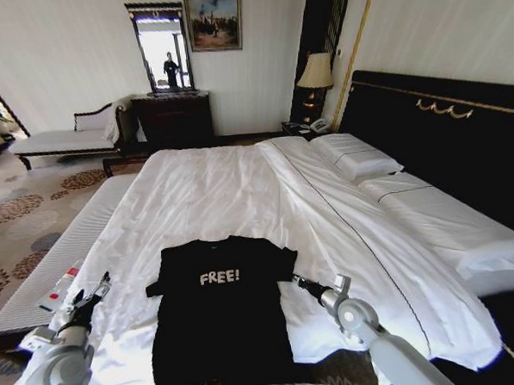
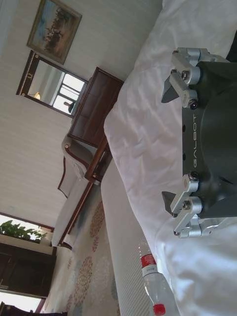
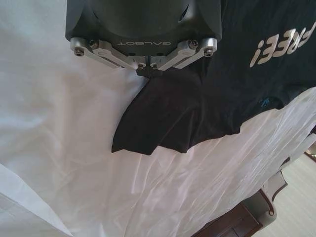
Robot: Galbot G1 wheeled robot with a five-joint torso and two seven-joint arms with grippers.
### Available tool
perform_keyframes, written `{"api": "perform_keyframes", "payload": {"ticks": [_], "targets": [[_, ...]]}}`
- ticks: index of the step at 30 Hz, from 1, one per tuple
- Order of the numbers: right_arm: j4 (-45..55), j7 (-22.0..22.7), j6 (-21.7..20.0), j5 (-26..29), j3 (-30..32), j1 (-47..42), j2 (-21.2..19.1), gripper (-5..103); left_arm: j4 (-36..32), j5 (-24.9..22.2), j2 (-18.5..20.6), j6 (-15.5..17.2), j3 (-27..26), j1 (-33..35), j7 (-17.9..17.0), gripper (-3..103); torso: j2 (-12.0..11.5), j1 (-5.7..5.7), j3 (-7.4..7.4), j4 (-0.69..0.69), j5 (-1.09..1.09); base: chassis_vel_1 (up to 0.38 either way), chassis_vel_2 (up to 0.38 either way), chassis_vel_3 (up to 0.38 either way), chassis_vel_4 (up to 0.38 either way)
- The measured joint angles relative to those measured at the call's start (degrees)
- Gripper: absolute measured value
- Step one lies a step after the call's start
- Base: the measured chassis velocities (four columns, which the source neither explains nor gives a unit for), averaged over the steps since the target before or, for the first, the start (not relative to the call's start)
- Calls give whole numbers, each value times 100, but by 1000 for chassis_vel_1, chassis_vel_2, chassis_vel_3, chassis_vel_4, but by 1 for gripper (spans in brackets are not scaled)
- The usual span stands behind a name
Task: Fold the clothes on the bed.
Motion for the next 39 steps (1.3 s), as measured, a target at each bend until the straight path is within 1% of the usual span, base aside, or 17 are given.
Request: {"api": "perform_keyframes", "payload": {"ticks": [5, 10, 12, 13, 15, 18, 19, 22, 24, 27, 28, 29, 30, 31, 34, 37, 39], "targets": [[156, -9, 12, -110, 56, -288, -138, 0, -8, -22, -5, -2, -14, 18, 1, 100, 0, 0, 0, -1, 0, 0, 0, 0, 0], [113, -6, 82, -230, 117, -335, -96, -1, -55, -14, -48, -6, 17, 34, 3, 100, 0, 0, 0, -1, 0, 0, 0, 0, 0], [113, -6, 139, -231, 169, -315, -62, 9, -81, -3, -56, -8, 29, 56, 4, 100, 0, 0, 0, -2, 1, 0, 0, 0, 0], [113, -6, 139, -231, 169, -315, -62, 9, -81, -3, -56, -8, 29, 56, 4, 100, 0, 0, 0, -2, 1, 0, 0, 0, 0], [207, -5, 168, -155, 230, -289, -55, 20, -92, -3, -51, -9, 26, 72, 5, 100, 0, 0, 0, -1, 0, 0, 0, 0, 0], [367, 42, 174, -47, 304, -268, -63, 20, -105, -21, -35, -10, -5, 85, 5, 100, 0, 0, 0, -1, 0, 0, 0, 0, 0], [477, 72, 175, 10, 359, -254, -74, 31, -115, -41, -26, -10, -27, 95, 6, 100, 0, 0, 0, -1, 0, 0, 0, 0, 0], [763, 121, 185, 137, 489, -189, -102, 47, -145, -111, -16, -10, -71, 135, 18, 100, 0, 0, 0, -1, -1, 0, 0, 0, 0], [841, 137, 188, 176, 521, -164, -108, 47, -159, -144, -16, -3, -78, 156, 33, 100, 0, 0, 0, 0, -1, 0, 0, 0, 0], [1196, 219, 194, 261, 609, -191, -83, 63, -254, -214, -64, 63, -66, 311, 146, 100, 0, 1, 0, 0, 0, 0, 0, 0, 0], [1196, 219, 194, 261, 609, -191, -83, 63, -254, -214, -64, 63, -66, 311, 146, 100, 0, 1, 0, 0, 0, 0, 0, 0, 0], [1346, 260, 187, 294, 622, -275, -68, 69, -282, -174, -95, 64, -45, 374, 183, 100, 0, 1, 0, 1, -1, 0, 0, 0, 0], [1505, 322, 157, 315, 623, -401, -54, 69, -301, -110, -130, 60, -24, 436, 210, 100, 0, 1, 0, 1, -1, 0, 0, 0, 0], [1664, 420, 114, 314, 594, -559, -48, 80, -314, -66, -156, 54, -18, 470, 216, 100, 0, 1, 0, 0, -1, 0, 0, 0, 0], [1797, 533, 53, 273, 498, -737, -47, 85, -323, -46, -165, 48, -18, 481, 216, 100, 0, 0, 0, -1, 0, 0, 0, 0, 0], [1848, 608, -11, 97, 299, -914, -74, 99, -391, -18, -170, 49, -19, 478, 208, 100, 0, 0, 0, -1, 0, 0, 0, 0, 0], [1836, 614, -13, 80, 278, -913, -83, 99, -404, -15, -174, 52, -16, 477, 207, 100, 0, 0, 0, -1, 0, 0, 0, 0, 0]]}}
